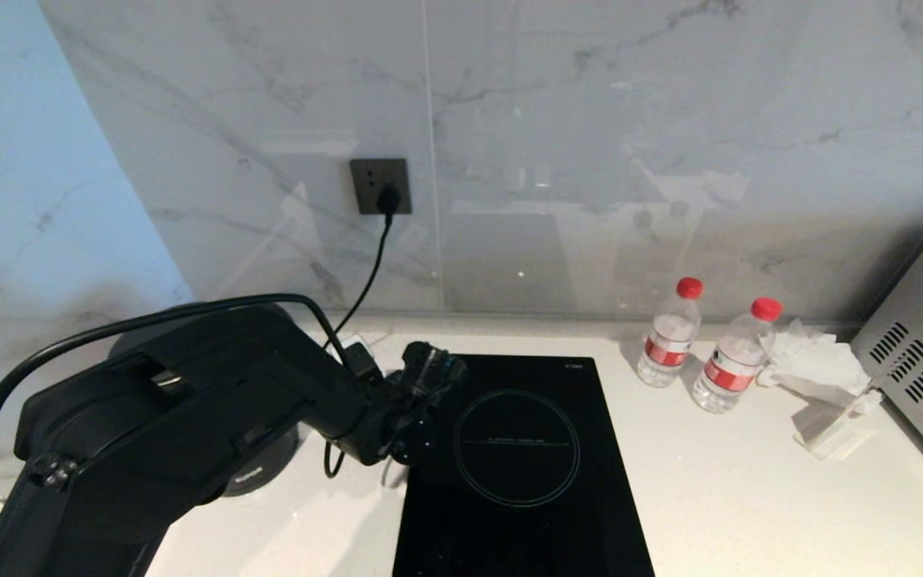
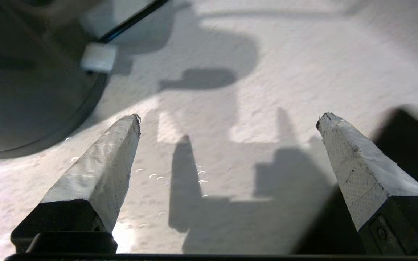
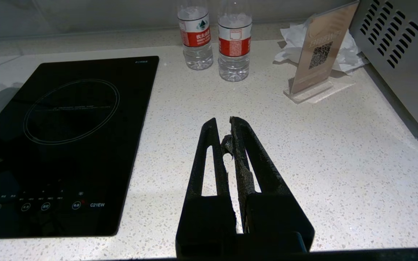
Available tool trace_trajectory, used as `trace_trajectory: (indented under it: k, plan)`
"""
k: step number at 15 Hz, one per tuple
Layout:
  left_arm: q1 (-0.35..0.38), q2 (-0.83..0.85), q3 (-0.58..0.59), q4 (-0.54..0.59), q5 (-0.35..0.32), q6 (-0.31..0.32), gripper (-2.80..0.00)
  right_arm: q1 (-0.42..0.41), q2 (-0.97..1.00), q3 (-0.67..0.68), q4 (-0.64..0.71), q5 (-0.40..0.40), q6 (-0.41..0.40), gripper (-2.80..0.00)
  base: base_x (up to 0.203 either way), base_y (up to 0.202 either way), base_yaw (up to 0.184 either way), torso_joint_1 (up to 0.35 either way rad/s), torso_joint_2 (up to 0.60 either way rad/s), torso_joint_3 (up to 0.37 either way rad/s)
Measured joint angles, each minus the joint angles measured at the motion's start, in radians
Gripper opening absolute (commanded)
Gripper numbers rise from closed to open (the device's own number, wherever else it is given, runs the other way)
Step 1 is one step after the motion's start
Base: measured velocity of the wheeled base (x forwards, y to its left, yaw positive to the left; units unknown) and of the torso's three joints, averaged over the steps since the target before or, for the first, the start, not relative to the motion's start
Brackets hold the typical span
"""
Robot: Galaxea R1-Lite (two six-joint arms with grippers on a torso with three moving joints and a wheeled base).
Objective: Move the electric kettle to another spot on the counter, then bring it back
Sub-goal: Finish boiling water
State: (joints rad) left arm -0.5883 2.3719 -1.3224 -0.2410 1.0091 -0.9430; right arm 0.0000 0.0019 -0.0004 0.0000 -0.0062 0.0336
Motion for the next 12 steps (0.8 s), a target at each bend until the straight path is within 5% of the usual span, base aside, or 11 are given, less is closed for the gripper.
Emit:
trace_trajectory:
  k: [6, 12]
  plan:
    - [0.084, 0.061, -0.133, -0.007, -0.005, 0.056, 0.0, 0.0, 0.0, 0.0, 0.0, 0.0, 0.0, -2.8, 0.0, 0.0, 0.0, 0.0, 0.0, 0.0]
    - [0.109, 0.085, -0.135, -0.005, 0.0, 0.076, 0.0, 0.0, 0.0, 0.0, 0.0, 0.001, 0.0, -2.8, 0.0, 0.0, 0.0, 0.0, 0.0, 0.0]
